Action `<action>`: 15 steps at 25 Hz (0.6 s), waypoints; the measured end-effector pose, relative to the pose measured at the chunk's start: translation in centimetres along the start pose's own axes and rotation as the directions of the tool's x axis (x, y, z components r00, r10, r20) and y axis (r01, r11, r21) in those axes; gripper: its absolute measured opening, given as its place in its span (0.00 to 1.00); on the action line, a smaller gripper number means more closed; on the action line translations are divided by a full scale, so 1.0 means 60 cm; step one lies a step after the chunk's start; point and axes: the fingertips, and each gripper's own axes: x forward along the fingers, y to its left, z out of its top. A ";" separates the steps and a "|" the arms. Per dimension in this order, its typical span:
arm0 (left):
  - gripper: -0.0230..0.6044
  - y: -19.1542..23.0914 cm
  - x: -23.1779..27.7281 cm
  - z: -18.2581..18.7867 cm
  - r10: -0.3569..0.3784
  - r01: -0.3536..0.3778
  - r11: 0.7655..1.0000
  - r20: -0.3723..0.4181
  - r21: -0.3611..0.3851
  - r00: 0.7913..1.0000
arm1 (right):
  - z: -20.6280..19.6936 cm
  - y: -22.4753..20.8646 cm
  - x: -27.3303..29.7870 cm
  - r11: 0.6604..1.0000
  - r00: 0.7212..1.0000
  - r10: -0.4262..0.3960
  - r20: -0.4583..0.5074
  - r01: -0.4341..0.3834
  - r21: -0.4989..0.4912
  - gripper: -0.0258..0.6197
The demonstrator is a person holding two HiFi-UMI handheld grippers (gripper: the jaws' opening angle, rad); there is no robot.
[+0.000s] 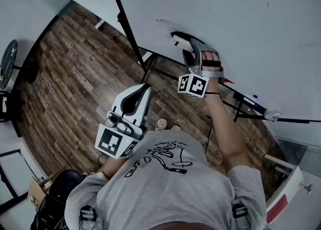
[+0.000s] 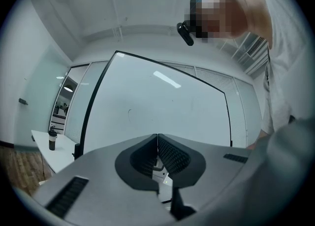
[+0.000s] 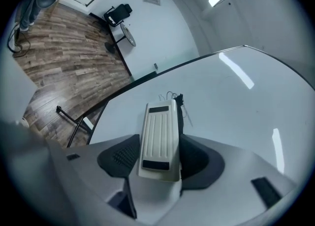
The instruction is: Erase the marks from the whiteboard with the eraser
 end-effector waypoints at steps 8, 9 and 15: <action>0.07 0.008 -0.001 0.007 0.006 -0.006 1.000 0.015 0.004 1.000 | 0.044 -0.129 -0.052 0.987 0.990 -0.126 0.063 0.118 0.110 0.45; 0.07 0.009 -0.001 0.007 0.007 -0.007 1.000 0.015 0.003 1.000 | 0.049 -0.144 -0.054 0.984 0.988 -0.141 0.066 0.133 0.115 0.45; 0.07 0.019 -0.003 0.002 0.017 -0.017 1.000 0.014 -0.002 1.000 | 0.054 -0.196 -0.044 0.976 0.980 -0.191 0.054 0.184 0.114 0.45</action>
